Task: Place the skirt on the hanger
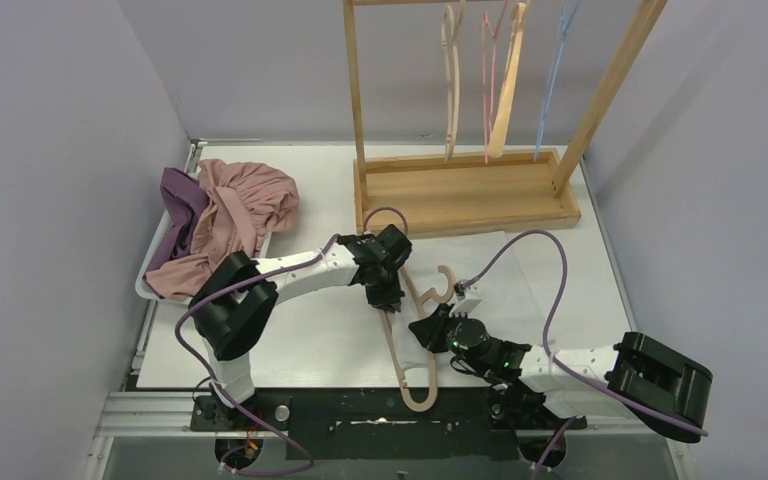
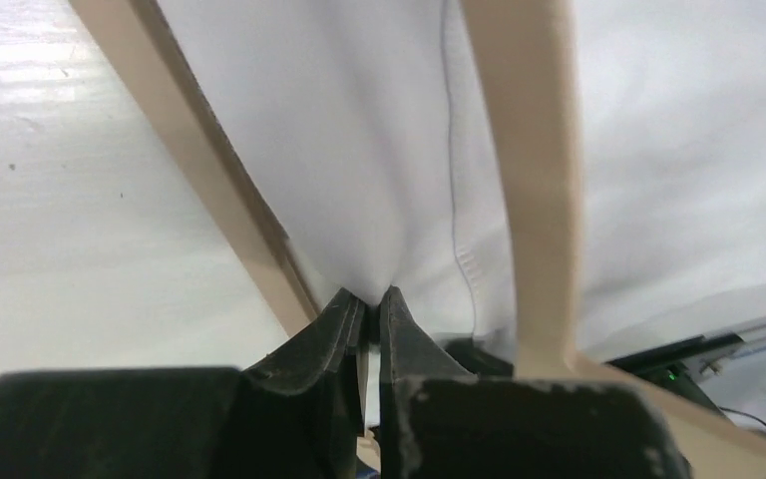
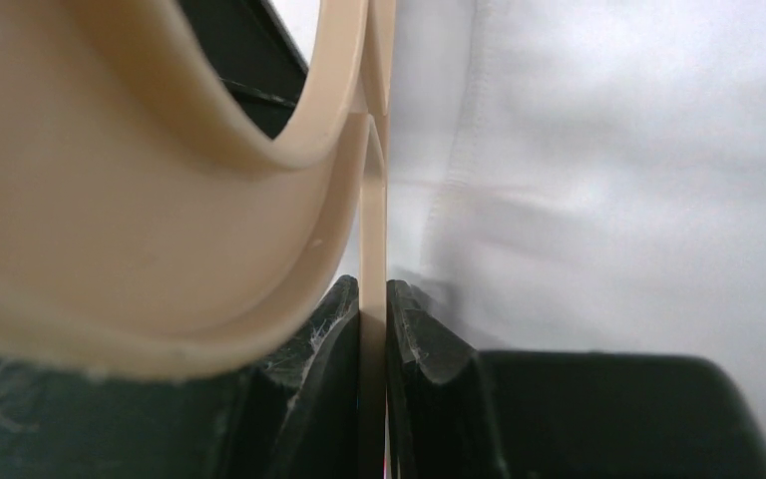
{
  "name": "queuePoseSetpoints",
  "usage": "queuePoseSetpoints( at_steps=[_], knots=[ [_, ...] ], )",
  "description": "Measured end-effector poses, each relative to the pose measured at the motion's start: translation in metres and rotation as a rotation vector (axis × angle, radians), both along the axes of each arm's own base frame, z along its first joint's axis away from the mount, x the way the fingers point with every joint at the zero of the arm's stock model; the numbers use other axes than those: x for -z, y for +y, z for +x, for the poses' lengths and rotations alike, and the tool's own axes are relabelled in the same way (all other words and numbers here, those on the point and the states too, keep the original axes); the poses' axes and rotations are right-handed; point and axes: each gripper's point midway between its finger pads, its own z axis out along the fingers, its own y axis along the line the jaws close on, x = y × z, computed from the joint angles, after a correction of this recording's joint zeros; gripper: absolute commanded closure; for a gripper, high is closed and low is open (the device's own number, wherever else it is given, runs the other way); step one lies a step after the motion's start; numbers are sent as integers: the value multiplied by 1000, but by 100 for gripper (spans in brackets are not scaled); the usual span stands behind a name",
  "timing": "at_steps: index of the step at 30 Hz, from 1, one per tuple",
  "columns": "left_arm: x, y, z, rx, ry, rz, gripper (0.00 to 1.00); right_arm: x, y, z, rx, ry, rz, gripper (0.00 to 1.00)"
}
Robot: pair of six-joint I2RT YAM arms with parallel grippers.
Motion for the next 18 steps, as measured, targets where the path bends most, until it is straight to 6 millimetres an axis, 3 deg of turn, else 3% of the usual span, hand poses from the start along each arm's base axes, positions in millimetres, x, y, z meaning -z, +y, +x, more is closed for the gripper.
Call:
queuePoseSetpoints(
  at_steps=[9, 18],
  knots=[
    [-58, -1, -1, 7, -58, -86, 100, -6, 2, 6, 20, -1, -15, 100],
    [-69, 17, -2, -4, -51, -66, 100, -8, 4, 9, 25, 10, -50, 100]
  ],
)
